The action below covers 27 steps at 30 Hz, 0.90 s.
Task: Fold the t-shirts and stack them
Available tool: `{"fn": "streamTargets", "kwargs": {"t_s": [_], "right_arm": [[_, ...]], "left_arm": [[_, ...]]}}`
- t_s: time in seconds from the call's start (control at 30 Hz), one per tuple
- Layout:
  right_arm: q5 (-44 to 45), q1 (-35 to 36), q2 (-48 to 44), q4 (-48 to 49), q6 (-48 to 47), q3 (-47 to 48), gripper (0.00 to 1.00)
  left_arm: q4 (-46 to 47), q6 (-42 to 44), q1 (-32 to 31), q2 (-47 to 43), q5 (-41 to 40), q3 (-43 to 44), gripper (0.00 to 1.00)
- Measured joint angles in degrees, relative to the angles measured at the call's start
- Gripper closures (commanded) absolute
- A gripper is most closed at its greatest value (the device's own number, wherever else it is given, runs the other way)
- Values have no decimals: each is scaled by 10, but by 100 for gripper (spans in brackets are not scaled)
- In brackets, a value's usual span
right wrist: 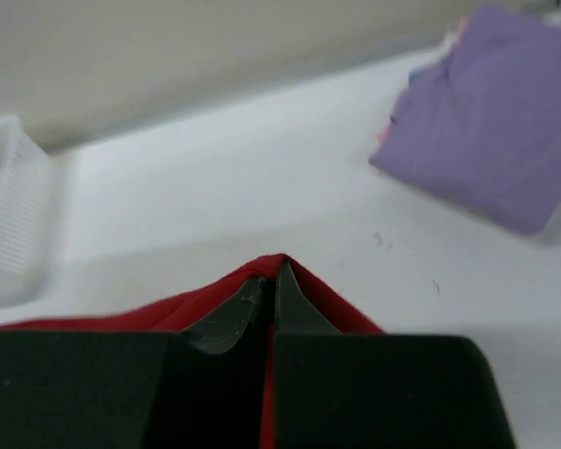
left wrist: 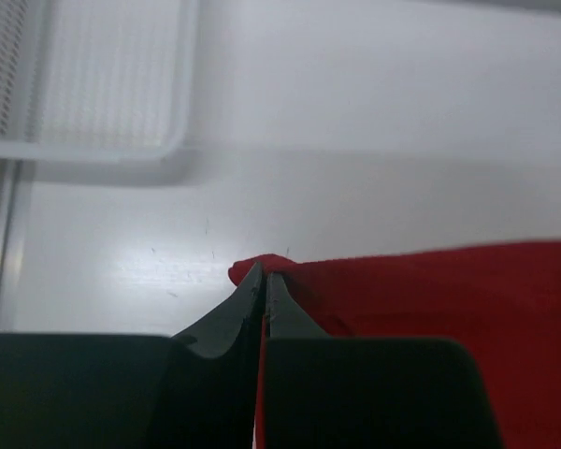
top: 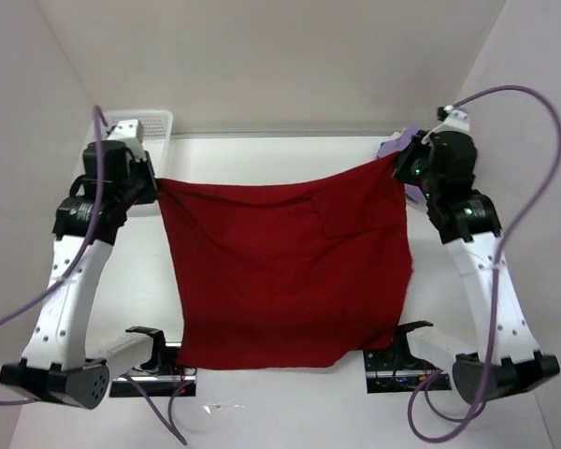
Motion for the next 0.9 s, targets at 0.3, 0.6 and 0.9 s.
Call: {"fn": "streamTargets", "kwargs": {"t_s": [0.3,0.6,0.9], "right_arm": [[11,-7,93,66,2,-90,100],[16,-31,195,150,5,-110,100],[8,-39,298,190,19,-111,100]], "left_arm": [[38,0,0,112,48,-71,100],[84,2,0,283,63,-79,100],[86,7,0,428,57,-23,75]]}}
